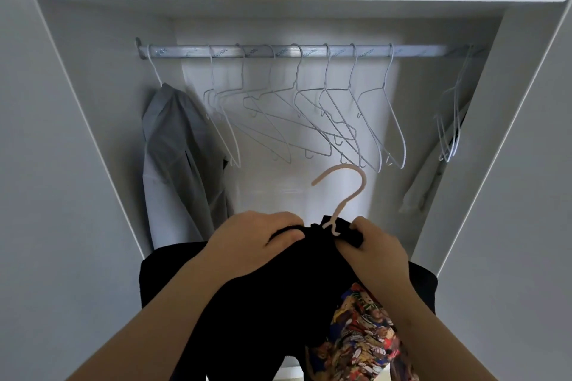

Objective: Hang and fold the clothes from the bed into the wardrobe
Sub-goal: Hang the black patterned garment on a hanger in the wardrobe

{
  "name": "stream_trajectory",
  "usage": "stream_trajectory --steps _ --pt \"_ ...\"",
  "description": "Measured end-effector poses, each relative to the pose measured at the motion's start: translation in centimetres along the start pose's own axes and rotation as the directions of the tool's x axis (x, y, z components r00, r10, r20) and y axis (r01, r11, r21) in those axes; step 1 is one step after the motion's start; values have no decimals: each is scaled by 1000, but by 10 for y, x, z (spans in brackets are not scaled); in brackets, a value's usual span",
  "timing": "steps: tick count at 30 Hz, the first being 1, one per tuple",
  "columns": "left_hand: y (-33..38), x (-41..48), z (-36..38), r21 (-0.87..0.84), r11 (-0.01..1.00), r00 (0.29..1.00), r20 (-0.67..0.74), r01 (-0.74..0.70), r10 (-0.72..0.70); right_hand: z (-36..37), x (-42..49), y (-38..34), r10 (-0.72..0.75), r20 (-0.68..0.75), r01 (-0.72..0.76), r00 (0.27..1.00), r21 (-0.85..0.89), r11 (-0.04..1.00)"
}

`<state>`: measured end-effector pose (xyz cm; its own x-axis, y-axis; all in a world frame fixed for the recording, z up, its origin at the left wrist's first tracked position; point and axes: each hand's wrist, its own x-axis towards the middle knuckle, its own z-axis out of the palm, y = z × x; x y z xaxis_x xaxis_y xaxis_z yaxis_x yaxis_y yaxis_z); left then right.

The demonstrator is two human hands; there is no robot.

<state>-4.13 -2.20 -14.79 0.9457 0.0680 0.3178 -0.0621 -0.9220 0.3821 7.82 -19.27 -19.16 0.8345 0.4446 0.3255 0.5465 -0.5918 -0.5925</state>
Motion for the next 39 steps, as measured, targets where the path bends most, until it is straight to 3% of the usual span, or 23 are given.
stream_trajectory --steps 2,6,11,17,20,23,25,28,32,35,37,39 --pt "-5 -6 -2 108 994 997 -76 23 -14 -1 -2 4 30 -14 -30 999 20 999" --pt "-20 -20 -4 353 936 948 -296 -4 115 -14 2 18 101 -79 -94 992 83 992" --pt "-39 -29 -10 357 919 887 -461 169 16 -20 2 29 221 -148 -186 964 221 958" --pt "-1 -4 16 379 923 946 -319 67 62 0 0 4 145 -49 -129 988 240 962" --pt "-1 0 20 295 952 948 -318 77 22 6 -6 -1 67 -37 -57 997 231 971" --pt "-8 1 19 194 965 921 -378 176 -92 -2 -9 2 -17 -91 40 996 264 964" --pt "-15 1 10 82 951 877 -417 297 -238 -7 -8 13 -53 -104 65 993 112 992" --pt "-26 -1 -3 -63 919 821 -428 389 -377 -11 -8 32 25 -82 -34 996 -122 992" --pt "-33 1 -13 -95 907 789 -461 411 -406 -17 -6 39 21 -154 -9 988 82 997" --pt "-36 5 -23 -70 905 776 -489 421 -398 -20 -5 42 -83 -201 100 976 75 992" --pt "-33 5 -24 -29 851 701 -552 525 -452 -16 -5 42 -135 -214 157 968 93 983" --pt "-25 4 -18 8 807 642 -611 591 -463 -9 -4 41 -58 -221 107 974 218 970"
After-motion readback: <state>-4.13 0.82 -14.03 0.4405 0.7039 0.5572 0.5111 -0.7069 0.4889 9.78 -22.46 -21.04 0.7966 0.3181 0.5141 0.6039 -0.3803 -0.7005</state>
